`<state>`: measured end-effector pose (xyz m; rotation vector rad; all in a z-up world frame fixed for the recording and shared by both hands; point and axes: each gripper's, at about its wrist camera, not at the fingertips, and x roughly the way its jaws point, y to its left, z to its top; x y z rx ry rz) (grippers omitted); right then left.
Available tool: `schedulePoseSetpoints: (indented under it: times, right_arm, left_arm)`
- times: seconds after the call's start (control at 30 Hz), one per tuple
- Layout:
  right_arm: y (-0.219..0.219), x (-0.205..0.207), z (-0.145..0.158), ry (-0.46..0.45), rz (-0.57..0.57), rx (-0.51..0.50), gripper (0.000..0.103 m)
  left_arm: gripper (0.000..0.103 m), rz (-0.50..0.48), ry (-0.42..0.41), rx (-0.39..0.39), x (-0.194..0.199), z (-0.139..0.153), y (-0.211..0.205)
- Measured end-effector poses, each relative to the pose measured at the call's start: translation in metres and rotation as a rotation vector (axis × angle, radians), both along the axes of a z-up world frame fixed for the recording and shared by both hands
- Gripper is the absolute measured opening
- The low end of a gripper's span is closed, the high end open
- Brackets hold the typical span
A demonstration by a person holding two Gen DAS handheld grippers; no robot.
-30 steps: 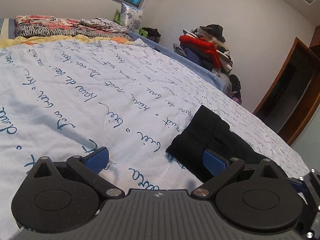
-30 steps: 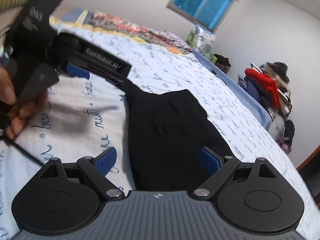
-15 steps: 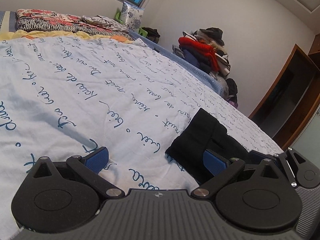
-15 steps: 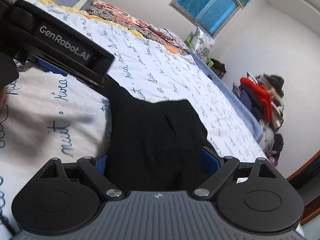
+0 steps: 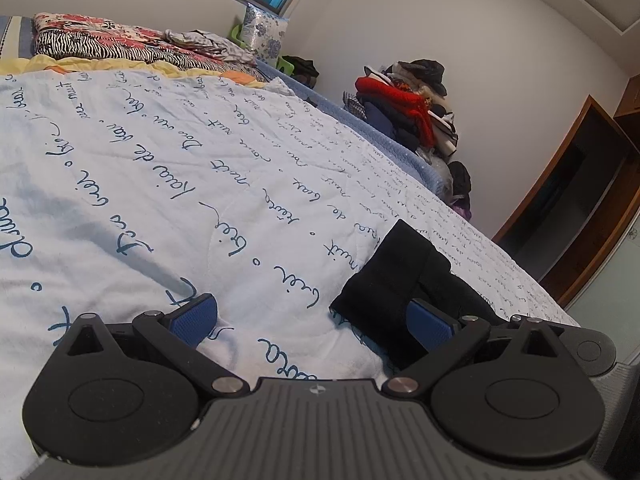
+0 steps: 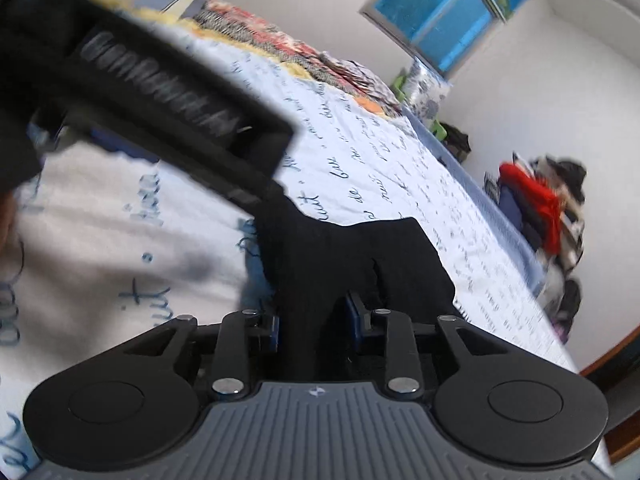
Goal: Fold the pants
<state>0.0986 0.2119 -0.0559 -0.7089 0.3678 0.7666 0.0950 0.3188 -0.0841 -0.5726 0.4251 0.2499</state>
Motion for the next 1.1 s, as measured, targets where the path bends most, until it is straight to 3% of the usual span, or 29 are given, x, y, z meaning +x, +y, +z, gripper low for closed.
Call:
schedulePoseSetpoints:
  times: [0.13, 0.23, 0.37, 0.53, 0.6, 0.7, 0.77, 0.87, 0.93, 1.0, 1.1]
  right_arm:
    - [-0.036, 0.031, 0.021, 0.248, -0.100, 0.295, 0.011]
    - [-0.055, 0.037, 0.020, 0.341, -0.138, 0.446, 0.008]
    - [-0.061, 0.031, 0.012, 0.329, -0.133, 0.476, 0.008]
    - [-0.069, 0.032, 0.015, 0.313, -0.145, 0.525, 0.008]
    - [-0.074, 0.034, 0.016, 0.320, -0.152, 0.555, 0.008]
    - [-0.075, 0.037, 0.016, 0.328, -0.158, 0.567, 0.008]
    - [-0.074, 0.037, 0.017, 0.326, -0.154, 0.563, 0.008]
    - [-0.073, 0.038, 0.016, 0.337, -0.147, 0.557, 0.008]
    - [-0.070, 0.041, 0.014, 0.360, -0.139, 0.537, 0.008]
    - [-0.065, 0.041, 0.013, 0.369, -0.137, 0.512, 0.008]
    - [-0.061, 0.037, 0.012, 0.363, -0.134, 0.484, 0.016]
  left_arm:
    - [0.102, -0.001, 0.003, 0.002, 0.000, 0.000, 0.000]
    - [0.102, 0.000, 0.010, 0.000, 0.002, 0.001, 0.000]
    - [0.102, -0.051, 0.049, -0.053, 0.013, 0.016, 0.004]
    - [0.102, -0.219, 0.017, -0.327, 0.054, 0.030, 0.014]
    - [0.102, -0.284, 0.010, -0.390, 0.075, 0.034, 0.012]
    - [0.102, -0.368, 0.068, -0.453, 0.112, 0.029, 0.007]
    - [0.102, -0.344, 0.133, -0.470, 0.132, 0.020, 0.008]
    - [0.096, -0.288, 0.236, -0.415, 0.156, 0.008, 0.009]
    - [0.093, -0.314, 0.265, -0.359, 0.167, 0.007, 0.004]
    - [0.081, -0.320, 0.291, -0.260, 0.173, 0.011, -0.005]
    - [0.050, -0.299, 0.330, -0.137, 0.178, 0.015, -0.012]
